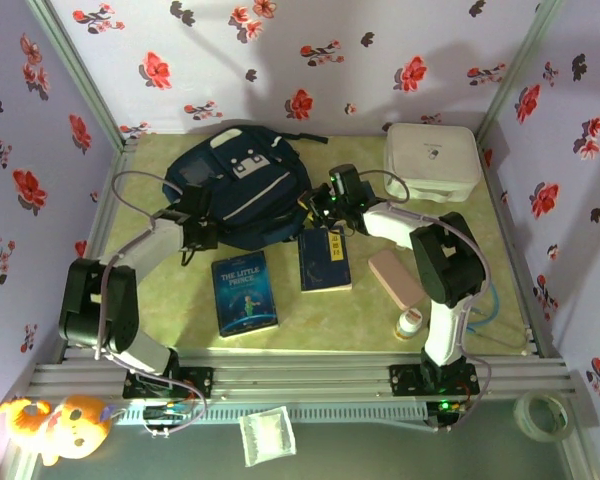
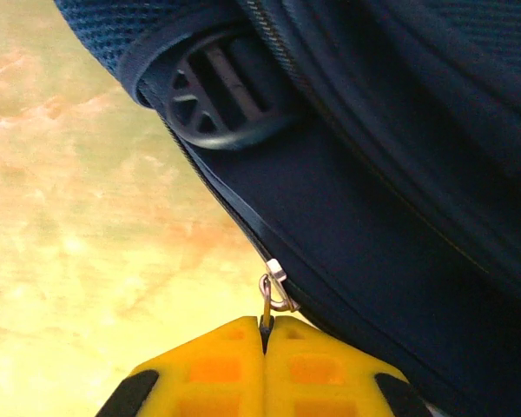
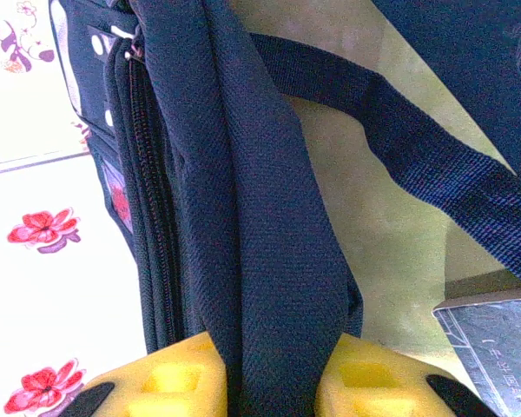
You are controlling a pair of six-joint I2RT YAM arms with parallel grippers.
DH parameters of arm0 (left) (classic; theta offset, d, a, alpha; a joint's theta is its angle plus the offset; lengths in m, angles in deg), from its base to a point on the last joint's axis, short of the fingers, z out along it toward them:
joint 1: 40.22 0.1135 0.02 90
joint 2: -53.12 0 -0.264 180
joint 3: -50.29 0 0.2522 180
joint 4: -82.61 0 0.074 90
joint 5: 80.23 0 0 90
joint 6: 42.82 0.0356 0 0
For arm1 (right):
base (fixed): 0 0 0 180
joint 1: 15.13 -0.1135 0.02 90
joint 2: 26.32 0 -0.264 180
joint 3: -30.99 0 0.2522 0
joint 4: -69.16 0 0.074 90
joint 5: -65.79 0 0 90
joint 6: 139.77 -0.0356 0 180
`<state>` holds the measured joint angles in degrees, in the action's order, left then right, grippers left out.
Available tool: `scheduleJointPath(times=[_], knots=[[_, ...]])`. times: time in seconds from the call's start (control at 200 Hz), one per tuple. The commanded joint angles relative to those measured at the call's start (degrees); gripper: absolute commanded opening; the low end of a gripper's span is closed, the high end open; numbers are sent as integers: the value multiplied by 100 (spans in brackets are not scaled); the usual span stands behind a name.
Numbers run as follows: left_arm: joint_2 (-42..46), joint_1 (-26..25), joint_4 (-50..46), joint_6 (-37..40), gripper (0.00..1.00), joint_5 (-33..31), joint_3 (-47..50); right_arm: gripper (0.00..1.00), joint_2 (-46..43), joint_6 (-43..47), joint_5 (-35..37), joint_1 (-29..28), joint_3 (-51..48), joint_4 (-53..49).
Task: Pack books, pencil case, and school supplies into a backpack
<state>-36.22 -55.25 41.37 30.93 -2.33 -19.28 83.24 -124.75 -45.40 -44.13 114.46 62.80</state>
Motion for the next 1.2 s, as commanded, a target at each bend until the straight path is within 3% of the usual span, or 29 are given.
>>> scheduleJointPath(times=[0.0,0.415,0.675,0.89,0.98,1.03,1.115,1.195], knots=[[-268,360,80,35,0,-720,-230,24,-339,158,373,254,195,-17],[-1014,709,97,305,0,-641,-970,26,27,-102,96,-54,521,192],[-522,705,-425,-265,37,-760,-773,28,727,-326,30,-520,1281,263],[376,706,-827,-854,55,-641,-361,32,1256,25,232,-625,1975,-59],[775,695,-960,-1080,61,-304,-222,39,1386,275,284,-599,2186,-292],[978,695,-993,-1223,64,-75,-123,48,1383,404,301,-586,2229,-458],[1266,666,-996,-1474,67,363,94,62,1126,563,474,-542,1894,-381],[1486,566,-1009,-1644,69,679,303,69,730,834,669,-490,1475,-377]])
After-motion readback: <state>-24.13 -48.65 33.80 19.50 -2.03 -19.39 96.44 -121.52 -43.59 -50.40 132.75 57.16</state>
